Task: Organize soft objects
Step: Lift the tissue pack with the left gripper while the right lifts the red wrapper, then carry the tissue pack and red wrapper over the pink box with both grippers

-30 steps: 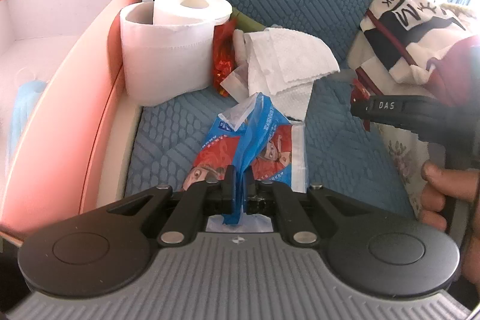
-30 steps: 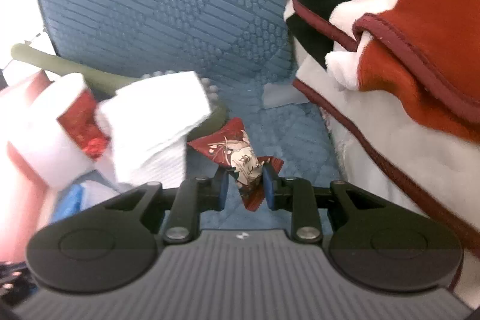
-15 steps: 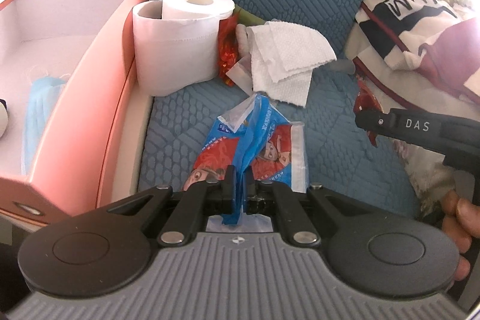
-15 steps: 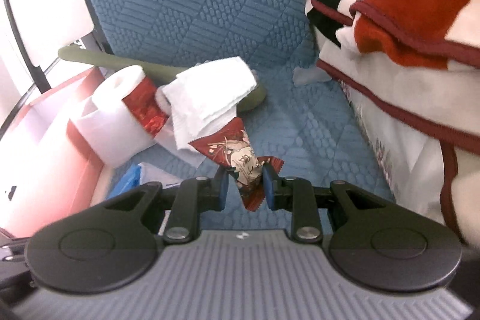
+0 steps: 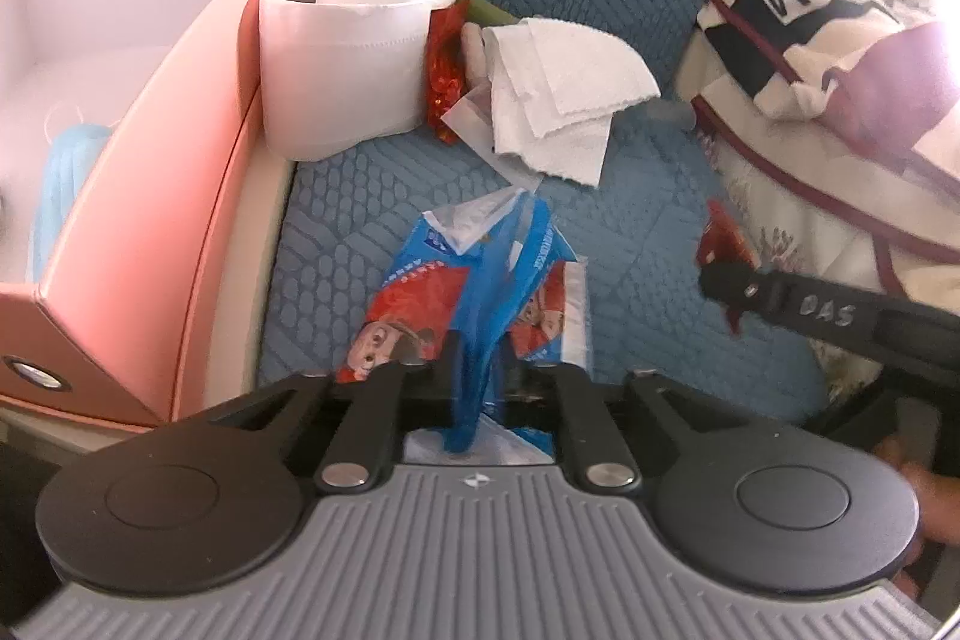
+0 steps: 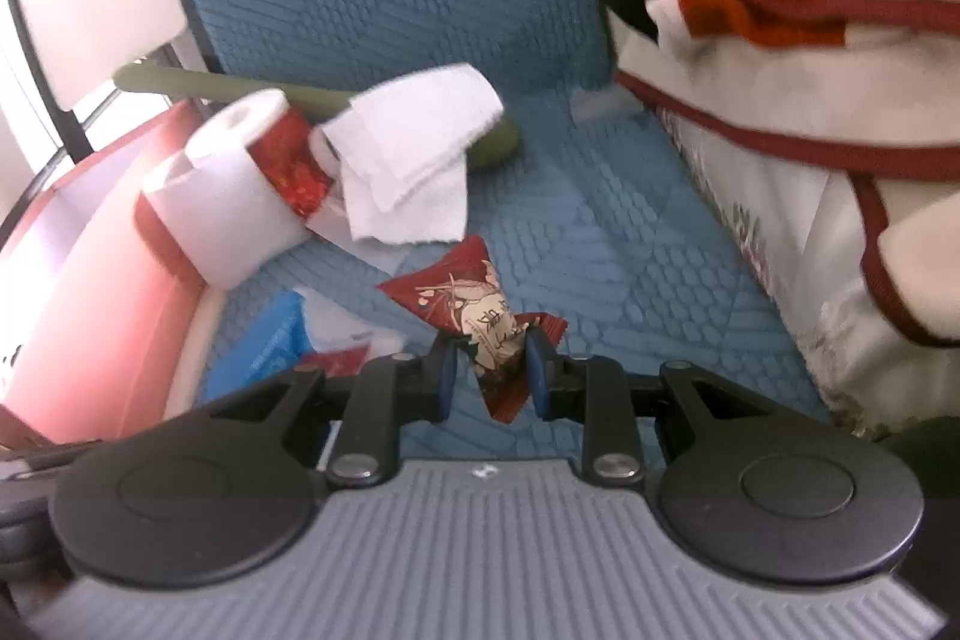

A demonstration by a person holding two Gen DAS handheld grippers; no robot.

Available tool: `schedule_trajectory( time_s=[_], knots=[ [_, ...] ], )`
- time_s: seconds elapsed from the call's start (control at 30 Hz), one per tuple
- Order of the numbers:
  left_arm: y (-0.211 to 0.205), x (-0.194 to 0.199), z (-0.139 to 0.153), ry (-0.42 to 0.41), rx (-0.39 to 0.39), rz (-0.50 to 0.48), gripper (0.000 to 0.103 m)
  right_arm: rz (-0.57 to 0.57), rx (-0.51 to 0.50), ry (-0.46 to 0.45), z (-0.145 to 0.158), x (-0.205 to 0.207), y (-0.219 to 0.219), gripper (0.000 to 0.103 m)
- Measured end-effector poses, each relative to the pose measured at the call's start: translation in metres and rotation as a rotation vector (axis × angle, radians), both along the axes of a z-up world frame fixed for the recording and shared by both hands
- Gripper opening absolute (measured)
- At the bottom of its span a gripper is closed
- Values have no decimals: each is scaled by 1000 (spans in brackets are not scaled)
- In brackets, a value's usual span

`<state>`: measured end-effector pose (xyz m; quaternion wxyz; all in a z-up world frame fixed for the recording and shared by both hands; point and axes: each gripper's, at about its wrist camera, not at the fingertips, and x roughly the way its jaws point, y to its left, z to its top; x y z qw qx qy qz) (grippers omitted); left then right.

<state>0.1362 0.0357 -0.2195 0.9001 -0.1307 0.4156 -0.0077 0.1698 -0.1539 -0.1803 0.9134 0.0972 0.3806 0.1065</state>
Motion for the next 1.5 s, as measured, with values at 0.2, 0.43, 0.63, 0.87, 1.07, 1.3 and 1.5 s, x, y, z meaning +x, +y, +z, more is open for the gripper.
schedule_trajectory(
  time_s=[0.2,0.43,0.63,0.87,1.07,1.3,1.5],
  knots=[
    [-7,2,2,-28,43,-21,40,-33,15,48,-12,13,-3,29],
    [-17,13,-8,-21,109,-59,45,-10,37,72,-13,19,1,29],
    [-14,21,-18,9,136,-36,44,-9,49,82,-13,22,0,29],
    [-20,31,-17,13,164,-40,6,17,43,87,-14,24,3,29],
    [-16,29,-2,6,123,-29,3,10,37,91,-15,26,3,29],
    [-4,19,32,-34,51,-19,3,24,-3,46,-6,19,9,29],
    [2,11,60,-71,44,-46,3,18,-23,11,12,12,12,29]
  ],
)
